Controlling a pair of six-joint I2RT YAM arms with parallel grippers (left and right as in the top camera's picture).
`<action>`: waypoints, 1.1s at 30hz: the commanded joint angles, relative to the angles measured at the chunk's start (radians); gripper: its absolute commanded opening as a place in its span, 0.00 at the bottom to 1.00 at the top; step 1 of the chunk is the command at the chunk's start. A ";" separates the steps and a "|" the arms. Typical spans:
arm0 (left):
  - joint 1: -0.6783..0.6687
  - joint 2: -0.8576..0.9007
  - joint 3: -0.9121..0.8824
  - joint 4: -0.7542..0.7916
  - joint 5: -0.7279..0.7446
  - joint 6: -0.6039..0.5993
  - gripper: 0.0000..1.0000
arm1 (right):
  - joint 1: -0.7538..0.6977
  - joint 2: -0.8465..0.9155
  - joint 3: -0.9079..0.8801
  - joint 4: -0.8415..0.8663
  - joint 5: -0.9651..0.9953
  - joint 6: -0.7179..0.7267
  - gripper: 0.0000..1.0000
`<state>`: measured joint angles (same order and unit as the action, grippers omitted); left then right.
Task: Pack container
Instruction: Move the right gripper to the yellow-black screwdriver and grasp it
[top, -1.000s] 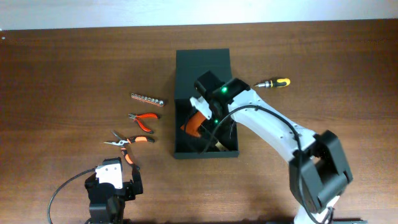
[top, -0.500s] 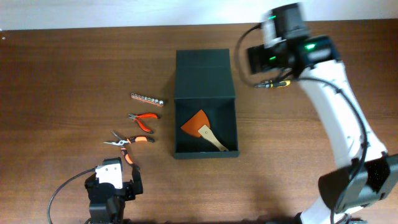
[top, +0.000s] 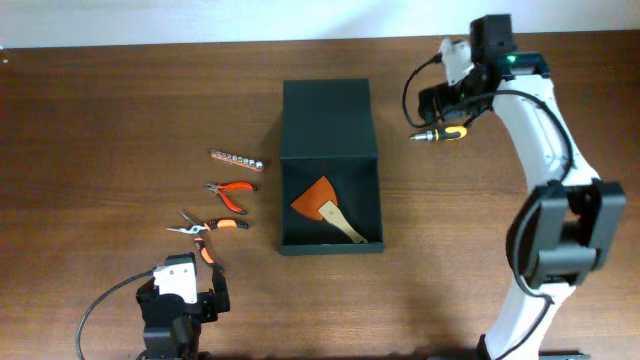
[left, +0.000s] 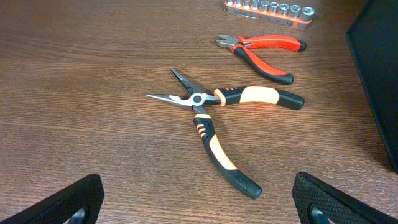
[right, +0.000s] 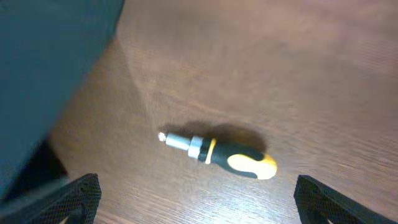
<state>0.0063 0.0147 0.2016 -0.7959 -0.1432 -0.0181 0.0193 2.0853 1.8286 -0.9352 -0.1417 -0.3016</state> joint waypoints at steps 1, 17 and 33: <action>0.003 -0.010 -0.006 0.002 -0.003 0.019 0.99 | -0.003 0.065 0.012 -0.022 -0.027 -0.146 1.00; 0.003 -0.010 -0.006 0.002 -0.003 0.019 0.99 | -0.079 0.155 0.012 -0.027 0.018 -0.247 1.00; 0.003 -0.010 -0.006 0.002 -0.003 0.019 0.99 | -0.091 0.209 0.012 -0.030 -0.005 -0.298 1.00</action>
<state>0.0063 0.0147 0.2016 -0.7959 -0.1432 -0.0181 -0.0711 2.2864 1.8286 -0.9695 -0.1329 -0.5735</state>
